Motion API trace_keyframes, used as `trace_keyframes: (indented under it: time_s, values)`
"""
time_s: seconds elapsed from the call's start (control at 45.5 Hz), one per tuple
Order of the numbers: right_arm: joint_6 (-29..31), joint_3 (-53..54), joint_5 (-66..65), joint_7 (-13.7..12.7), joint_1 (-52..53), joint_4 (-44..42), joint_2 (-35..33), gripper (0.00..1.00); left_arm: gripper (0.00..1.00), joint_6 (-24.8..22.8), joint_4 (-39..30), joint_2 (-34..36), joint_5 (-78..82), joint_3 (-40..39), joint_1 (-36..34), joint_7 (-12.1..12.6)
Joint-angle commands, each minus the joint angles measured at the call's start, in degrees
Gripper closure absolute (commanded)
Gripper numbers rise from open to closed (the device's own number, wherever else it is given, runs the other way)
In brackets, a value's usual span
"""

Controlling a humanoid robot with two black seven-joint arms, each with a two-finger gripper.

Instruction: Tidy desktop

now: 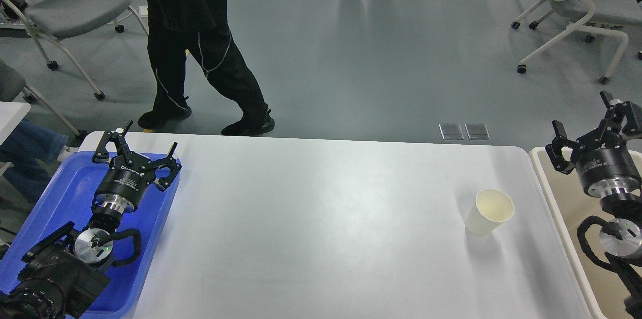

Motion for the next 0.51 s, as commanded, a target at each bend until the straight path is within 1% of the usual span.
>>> trace_keyframes:
  time_s: [0.0,0.198,0.308,0.396,0.484]
  values:
    - [0.0,-0.2,0.0,0.0,0.5,-1.9,-0.2,0.00,0.00,0.0,0.0,0.0,0.0,0.0,0.0,0.0]
    - [0.0,-0.4,-0.1,0.0,2.6,-3.3,-0.9,0.00,0.00,0.0,0.0,0.0,0.0,0.0,0.0,0.0]
    - [0.0,-1.3,-0.7,-0.3,5.0,-5.5,-2.7,0.00,0.00,0.0,0.0,0.0,0.0,0.0,0.0,0.0]
    - [-0.3,-4.6,-0.8,-0.4,8.4,-8.0,-5.2,0.00,0.00,0.0,0.0,0.0,0.0,0.0,0.0,0.0]
    - [-0.5,-10.7,-0.9,-0.5,12.0,-9.2,-8.3,0.00,0.00,0.0,0.0,0.0,0.0,0.0,0.0,0.0]
